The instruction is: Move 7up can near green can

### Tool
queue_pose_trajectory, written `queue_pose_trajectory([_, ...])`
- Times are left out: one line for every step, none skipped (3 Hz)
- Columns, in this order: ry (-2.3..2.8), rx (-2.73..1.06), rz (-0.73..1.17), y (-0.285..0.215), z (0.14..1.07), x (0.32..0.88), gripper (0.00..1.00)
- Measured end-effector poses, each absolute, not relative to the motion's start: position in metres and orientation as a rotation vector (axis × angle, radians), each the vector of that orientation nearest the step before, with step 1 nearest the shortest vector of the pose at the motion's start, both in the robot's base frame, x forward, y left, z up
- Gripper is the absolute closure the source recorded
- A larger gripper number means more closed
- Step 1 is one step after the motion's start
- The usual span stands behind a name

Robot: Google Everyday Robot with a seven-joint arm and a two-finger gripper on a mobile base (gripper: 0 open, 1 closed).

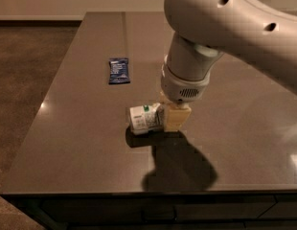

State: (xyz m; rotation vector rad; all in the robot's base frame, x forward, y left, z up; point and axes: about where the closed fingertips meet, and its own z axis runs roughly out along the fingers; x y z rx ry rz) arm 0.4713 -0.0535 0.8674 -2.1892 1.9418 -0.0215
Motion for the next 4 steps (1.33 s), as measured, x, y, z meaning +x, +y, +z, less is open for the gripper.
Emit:
queue_pose_trajectory([1.966,-2.144,-0.056,-0.063,0.887,0.495,1.0])
queue_pose_trajectory([2.032,-2.066,-0.069,-0.079,0.905,0.53,1.0])
queue_pose_trajectory([2.117,-1.968,-0.065,-0.104,0.916,0.566,1.0])
queue_pose_trajectory([2.207,-1.87,-0.068,-0.136,0.916,0.594,1.0])
